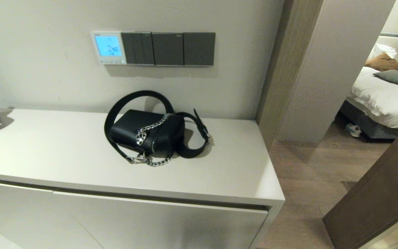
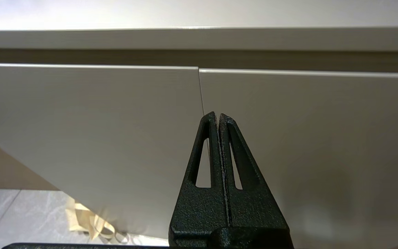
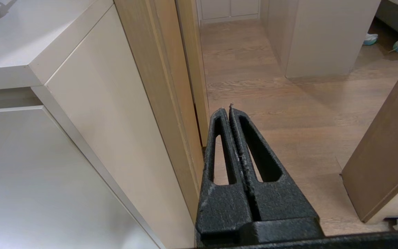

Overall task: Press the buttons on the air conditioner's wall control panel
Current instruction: Turn off the central air conditioner

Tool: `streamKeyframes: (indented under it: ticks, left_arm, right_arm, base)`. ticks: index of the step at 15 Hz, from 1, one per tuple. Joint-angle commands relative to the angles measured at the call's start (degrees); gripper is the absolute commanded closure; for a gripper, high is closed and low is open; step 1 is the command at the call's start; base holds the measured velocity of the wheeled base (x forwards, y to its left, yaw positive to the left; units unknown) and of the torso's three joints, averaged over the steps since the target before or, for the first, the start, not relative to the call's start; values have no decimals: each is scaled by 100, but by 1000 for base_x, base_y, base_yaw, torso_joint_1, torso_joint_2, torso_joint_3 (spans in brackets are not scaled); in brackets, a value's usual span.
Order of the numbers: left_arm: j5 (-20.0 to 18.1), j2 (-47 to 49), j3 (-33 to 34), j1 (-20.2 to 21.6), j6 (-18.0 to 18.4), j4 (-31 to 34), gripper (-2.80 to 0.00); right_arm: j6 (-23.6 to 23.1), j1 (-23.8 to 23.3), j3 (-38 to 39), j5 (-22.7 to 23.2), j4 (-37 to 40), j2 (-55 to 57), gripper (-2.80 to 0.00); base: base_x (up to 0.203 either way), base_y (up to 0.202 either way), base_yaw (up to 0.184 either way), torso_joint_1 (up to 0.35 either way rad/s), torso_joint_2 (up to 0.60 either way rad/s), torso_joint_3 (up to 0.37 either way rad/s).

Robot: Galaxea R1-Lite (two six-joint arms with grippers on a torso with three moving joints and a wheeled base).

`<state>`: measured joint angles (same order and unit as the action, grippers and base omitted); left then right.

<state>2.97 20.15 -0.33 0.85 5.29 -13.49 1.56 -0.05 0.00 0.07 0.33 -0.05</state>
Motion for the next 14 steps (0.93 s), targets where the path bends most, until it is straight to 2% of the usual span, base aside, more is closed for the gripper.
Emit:
streamKeyframes:
  ticks: [1, 7, 10, 14]
  left_arm:
    - [-25, -213, 15, 11, 16, 92, 0]
    - [-27, -363, 25, 3, -23, 358, 0]
    - [-24, -671, 26, 3, 15, 731, 0]
    - [-172, -877, 15, 3, 16, 934, 0]
  right_arm:
    - [2, -4, 9, 1, 2, 5, 0]
    - [2, 5, 9, 1, 2, 5, 0]
    - [2, -1, 9, 1, 2, 5, 0]
    - [2, 5, 11, 1, 2, 5, 0]
  base:
    - [0, 0, 0, 0, 0, 0]
    - [0, 0, 0, 0, 0, 0]
    - [0, 0, 0, 0, 0, 0]
    - [0, 0, 0, 0, 0, 0]
